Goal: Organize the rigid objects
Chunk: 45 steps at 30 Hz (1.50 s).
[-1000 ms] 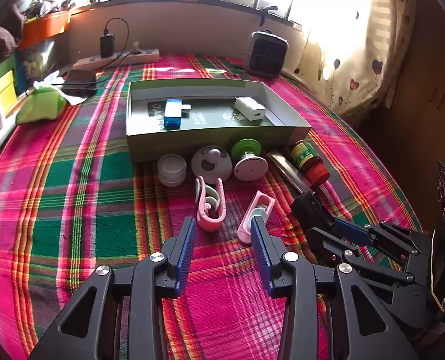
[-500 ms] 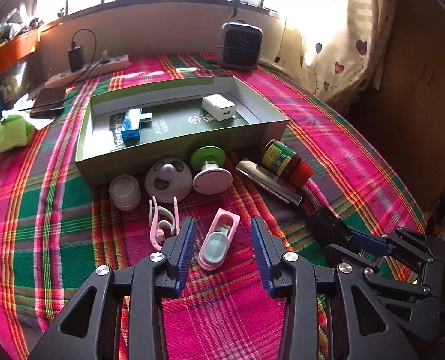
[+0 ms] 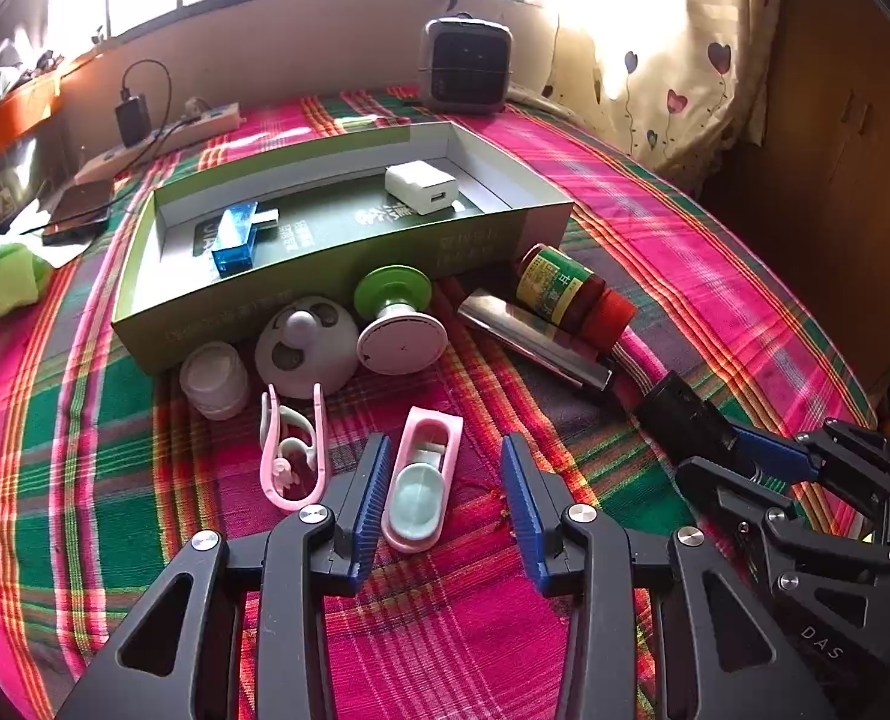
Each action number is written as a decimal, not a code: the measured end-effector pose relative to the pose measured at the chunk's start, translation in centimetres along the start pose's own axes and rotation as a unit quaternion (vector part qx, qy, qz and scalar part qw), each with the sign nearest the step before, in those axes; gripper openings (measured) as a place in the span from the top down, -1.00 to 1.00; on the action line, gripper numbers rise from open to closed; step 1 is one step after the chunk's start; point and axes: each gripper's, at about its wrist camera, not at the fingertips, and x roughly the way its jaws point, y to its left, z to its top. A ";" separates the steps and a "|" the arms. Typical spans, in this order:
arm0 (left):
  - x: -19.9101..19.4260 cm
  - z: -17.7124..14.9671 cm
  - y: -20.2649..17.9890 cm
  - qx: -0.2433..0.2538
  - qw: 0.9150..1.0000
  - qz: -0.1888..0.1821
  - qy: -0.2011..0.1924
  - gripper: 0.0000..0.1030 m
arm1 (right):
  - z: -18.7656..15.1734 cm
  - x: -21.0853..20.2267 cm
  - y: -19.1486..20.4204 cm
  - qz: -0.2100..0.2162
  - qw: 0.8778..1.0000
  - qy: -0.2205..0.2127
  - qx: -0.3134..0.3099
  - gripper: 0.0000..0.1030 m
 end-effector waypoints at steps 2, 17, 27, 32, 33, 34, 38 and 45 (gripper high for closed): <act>0.0 0.0 -0.2 0.000 1.000 -0.004 0.000 0.28 | 0.0 0.0 -0.1 -0.002 1.000 -0.001 0.000 0.44; 0.3 0.1 -0.2 -0.018 1.000 0.021 -0.014 0.47 | -0.1 0.2 -0.4 -0.002 1.000 -0.013 -0.002 0.44; 0.2 0.0 0.4 -0.031 0.999 0.030 -0.018 0.67 | -0.2 0.2 -0.5 -0.001 1.000 -0.022 -0.007 0.44; 0.2 0.0 0.4 -0.031 0.999 0.029 -0.018 0.67 | -0.2 0.1 -0.5 -0.001 1.000 -0.022 -0.008 0.44; 0.2 0.0 0.4 -0.031 0.999 0.029 -0.018 0.67 | -0.2 0.2 -0.5 -0.001 1.000 -0.022 -0.008 0.44; 0.2 0.0 0.4 -0.031 0.999 0.029 -0.018 0.67 | -0.2 0.1 -0.5 -0.001 1.000 -0.022 -0.008 0.44; 0.2 0.1 0.4 -0.033 0.999 0.028 -0.017 0.67 | -0.2 0.2 -0.5 -0.002 1.000 -0.021 -0.008 0.44; -0.4 0.2 0.5 -0.034 0.999 0.025 -0.024 0.67 | 0.0 0.2 -0.5 0.002 1.000 -0.018 -0.007 0.44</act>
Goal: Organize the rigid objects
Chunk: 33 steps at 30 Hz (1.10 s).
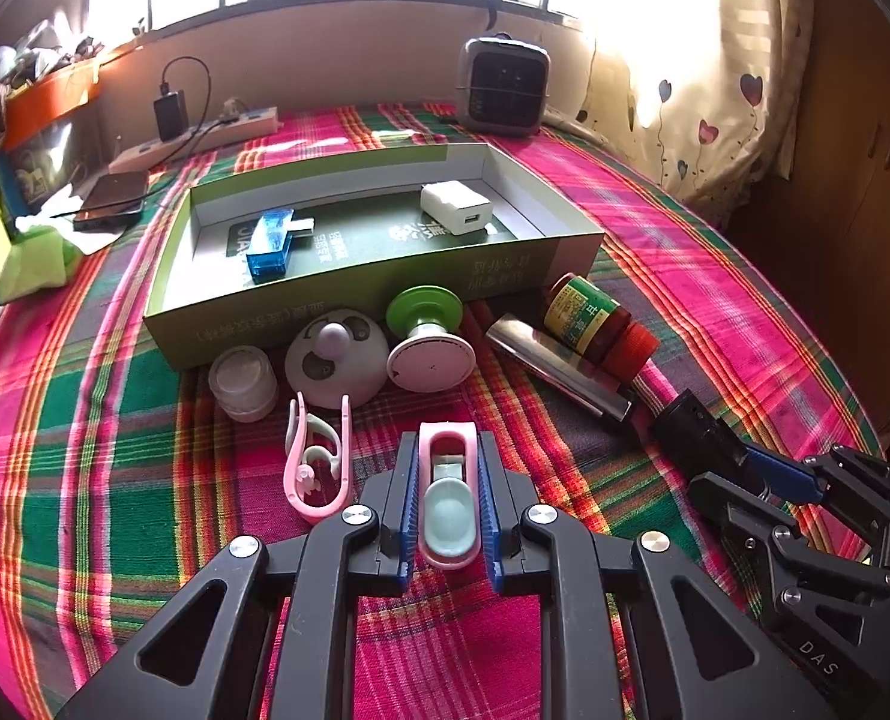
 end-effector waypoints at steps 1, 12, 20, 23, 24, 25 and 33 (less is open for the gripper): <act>-0.1 0.1 0.0 0.000 1.000 0.000 -0.001 0.67 | 0.0 0.0 0.0 0.001 1.000 -0.001 -0.001 0.44; -1.8 1.2 0.4 -0.008 1.000 -0.007 -0.019 0.67 | 1.2 -1.4 0.2 0.011 1.000 -0.022 -0.008 0.44; -2.6 3.1 1.7 -0.021 0.999 -0.016 -0.032 0.67 | 3.0 -1.7 0.0 0.023 0.999 -0.029 -0.005 0.44; -2.6 3.8 2.3 -0.023 0.999 -0.012 -0.035 0.67 | 3.8 -1.7 -0.2 0.023 0.999 -0.031 -0.006 0.44; -2.6 4.0 2.5 -0.024 0.999 -0.010 -0.035 0.67 | 4.1 -1.7 -0.3 0.024 0.999 -0.032 -0.005 0.44; -2.5 4.3 2.6 -0.025 0.999 -0.010 -0.036 0.67 | 4.4 -1.7 -0.4 0.025 0.999 -0.031 -0.004 0.44; -1.5 6.3 4.6 -0.039 0.999 -0.003 -0.035 0.67 | 7.2 -0.9 -0.4 0.033 0.999 -0.036 -0.012 0.44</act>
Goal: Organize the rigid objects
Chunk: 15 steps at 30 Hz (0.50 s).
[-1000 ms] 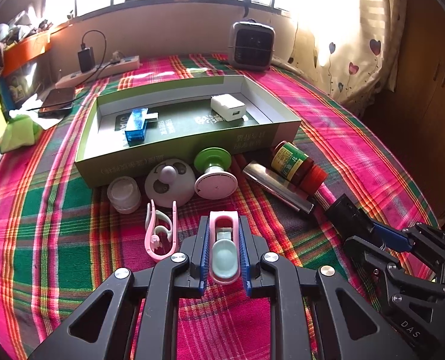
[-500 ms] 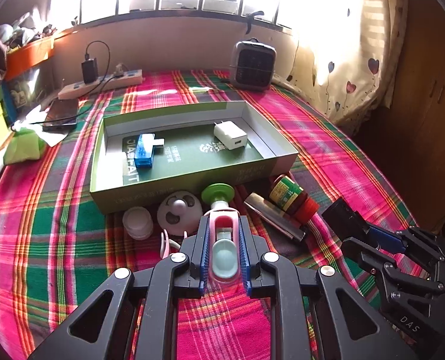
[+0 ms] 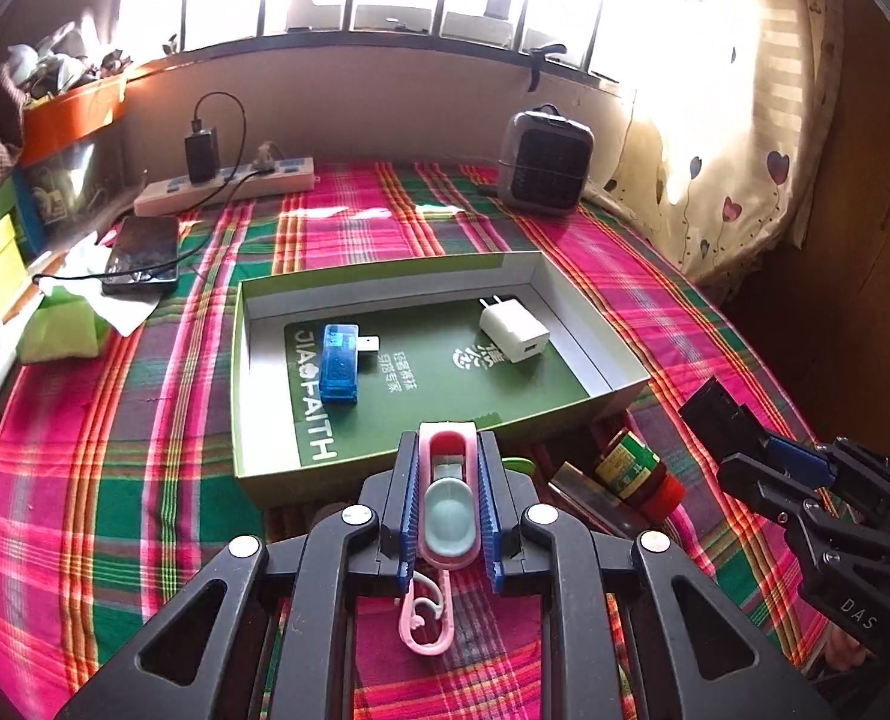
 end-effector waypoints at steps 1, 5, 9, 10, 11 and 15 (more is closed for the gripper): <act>0.2 0.2 0.2 -0.002 1.000 0.003 0.000 0.67 | 0.4 0.2 0.0 0.002 1.000 0.000 -0.001 0.44; 1.0 1.1 1.1 -0.007 1.000 0.008 0.004 0.67 | 1.8 1.2 0.0 0.008 1.000 0.003 -0.006 0.44; 2.0 2.0 1.8 -0.012 1.000 0.012 0.008 0.67 | 3.4 2.6 0.0 0.015 1.000 0.008 -0.008 0.44; 2.3 2.2 2.0 -0.014 1.000 0.014 0.009 0.67 | 3.8 2.9 0.0 0.017 1.000 0.009 -0.008 0.44; 2.5 2.4 2.1 -0.017 1.000 0.013 0.010 0.67 | 4.2 3.3 0.0 0.020 1.000 0.011 -0.008 0.44; 3.4 3.1 2.3 -0.018 1.000 0.013 0.013 0.67 | 5.9 5.2 0.2 0.031 0.999 0.021 -0.011 0.44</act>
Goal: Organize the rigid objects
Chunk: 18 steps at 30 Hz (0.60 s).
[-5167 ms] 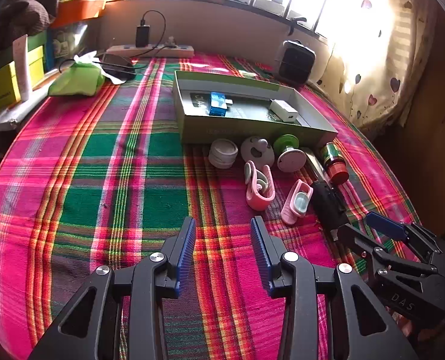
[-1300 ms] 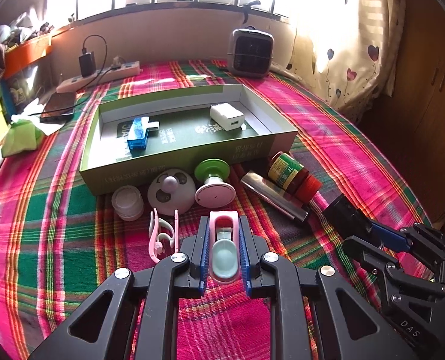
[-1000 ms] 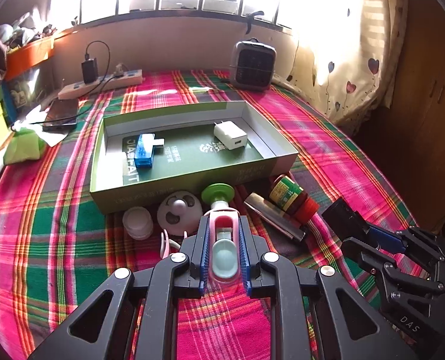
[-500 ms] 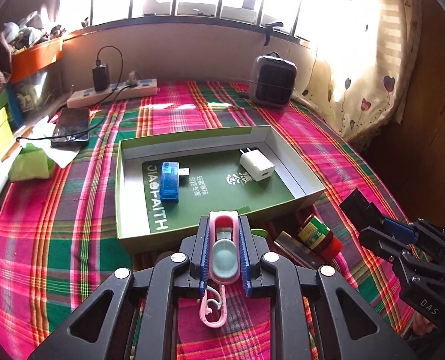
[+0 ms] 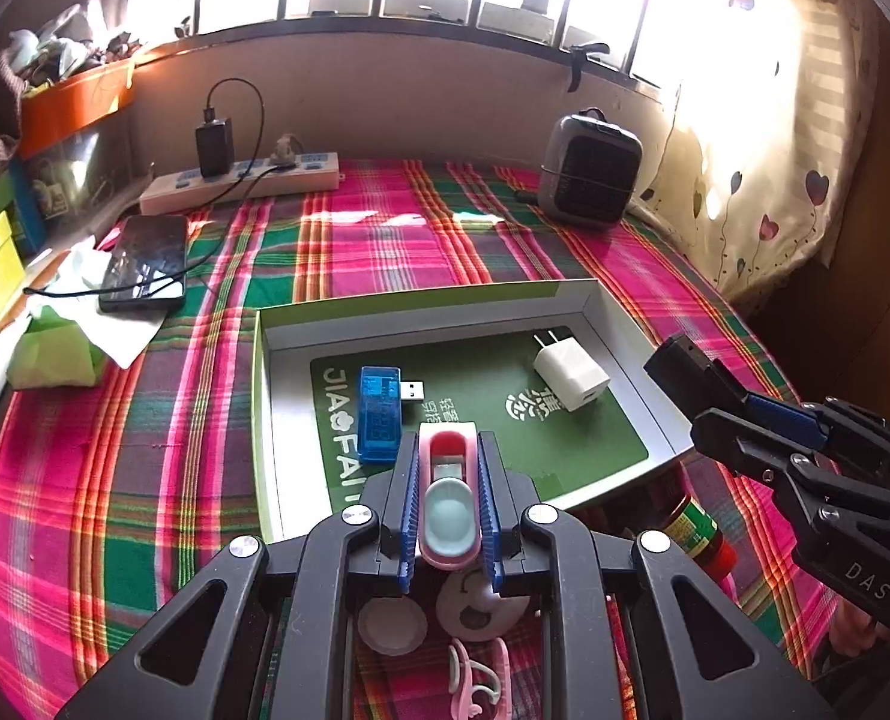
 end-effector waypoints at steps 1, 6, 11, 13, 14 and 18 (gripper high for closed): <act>0.3 0.2 0.1 -0.002 1.000 0.000 0.003 0.67 | 0.4 0.4 0.0 0.000 1.000 0.001 -0.002 0.44; 1.5 0.7 0.0 0.000 1.000 0.002 0.012 0.67 | 1.9 2.8 0.0 0.011 1.000 0.015 0.001 0.44; 2.9 1.0 0.1 0.001 1.000 0.003 0.024 0.67 | 3.1 5.2 0.0 0.016 0.999 0.035 0.001 0.44; 3.5 0.9 0.3 -0.002 0.999 0.003 0.032 0.67 | 3.4 5.9 0.1 0.024 0.999 0.043 -0.001 0.44; 3.6 0.8 0.3 -0.002 0.999 0.002 0.033 0.67 | 3.5 6.3 0.1 0.030 0.998 0.047 0.001 0.44; 4.4 0.8 0.4 -0.001 0.999 0.004 0.039 0.67 | 3.7 7.9 0.1 0.044 0.997 0.064 0.006 0.44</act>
